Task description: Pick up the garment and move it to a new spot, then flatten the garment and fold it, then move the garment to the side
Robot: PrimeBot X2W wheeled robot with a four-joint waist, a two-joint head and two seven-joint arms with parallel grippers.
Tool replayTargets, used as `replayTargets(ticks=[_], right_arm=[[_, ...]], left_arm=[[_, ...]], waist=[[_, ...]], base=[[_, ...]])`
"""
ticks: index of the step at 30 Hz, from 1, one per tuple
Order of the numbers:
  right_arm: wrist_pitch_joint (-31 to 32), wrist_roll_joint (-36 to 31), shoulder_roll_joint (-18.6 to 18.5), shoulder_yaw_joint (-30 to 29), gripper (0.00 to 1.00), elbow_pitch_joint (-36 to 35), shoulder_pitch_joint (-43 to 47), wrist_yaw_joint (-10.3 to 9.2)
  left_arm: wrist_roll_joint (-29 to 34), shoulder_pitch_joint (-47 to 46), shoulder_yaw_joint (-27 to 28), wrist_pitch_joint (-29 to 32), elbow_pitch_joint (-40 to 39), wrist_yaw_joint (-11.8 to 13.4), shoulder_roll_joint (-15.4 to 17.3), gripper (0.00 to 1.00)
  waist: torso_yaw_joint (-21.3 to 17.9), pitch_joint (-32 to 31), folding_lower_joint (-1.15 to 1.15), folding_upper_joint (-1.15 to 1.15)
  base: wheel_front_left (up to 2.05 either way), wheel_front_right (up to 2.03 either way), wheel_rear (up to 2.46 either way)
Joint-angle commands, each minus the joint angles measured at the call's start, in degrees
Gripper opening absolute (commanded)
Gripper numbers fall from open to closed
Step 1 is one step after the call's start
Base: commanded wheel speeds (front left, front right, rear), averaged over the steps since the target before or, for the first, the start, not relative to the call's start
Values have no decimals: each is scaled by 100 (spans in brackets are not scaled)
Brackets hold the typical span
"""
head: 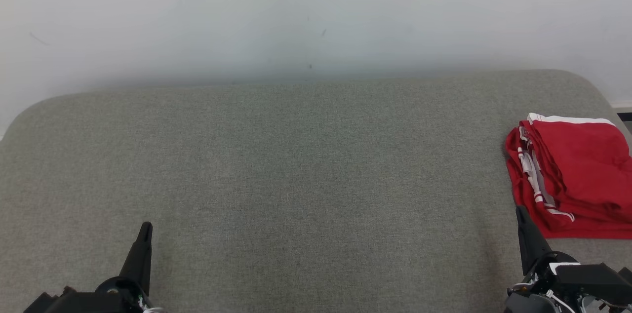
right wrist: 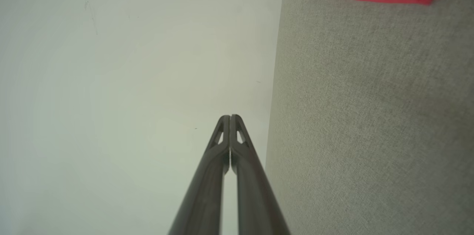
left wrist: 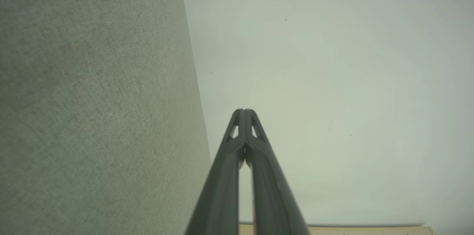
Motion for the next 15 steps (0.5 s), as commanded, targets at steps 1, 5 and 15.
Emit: replayTargets(ticks=[1,5,15], right_arm=[[17,9,3,-13,0,-15,-43,-12],[17,9,3,-13,0,-15,-43,-12],[17,8,3,-12,0,-15,-43,-12]], left_arm=[[-26,-63,18,18,10,-10,27,0],[-26,-63,18,18,10,-10,27,0],[-26,-62,18,17,10,-10,28,0]], waist=[[0,0,0,0],[0,0,0,0],[0,0,0,0]], base=[[0,0,0],[0,0,0],[0,0,0]])
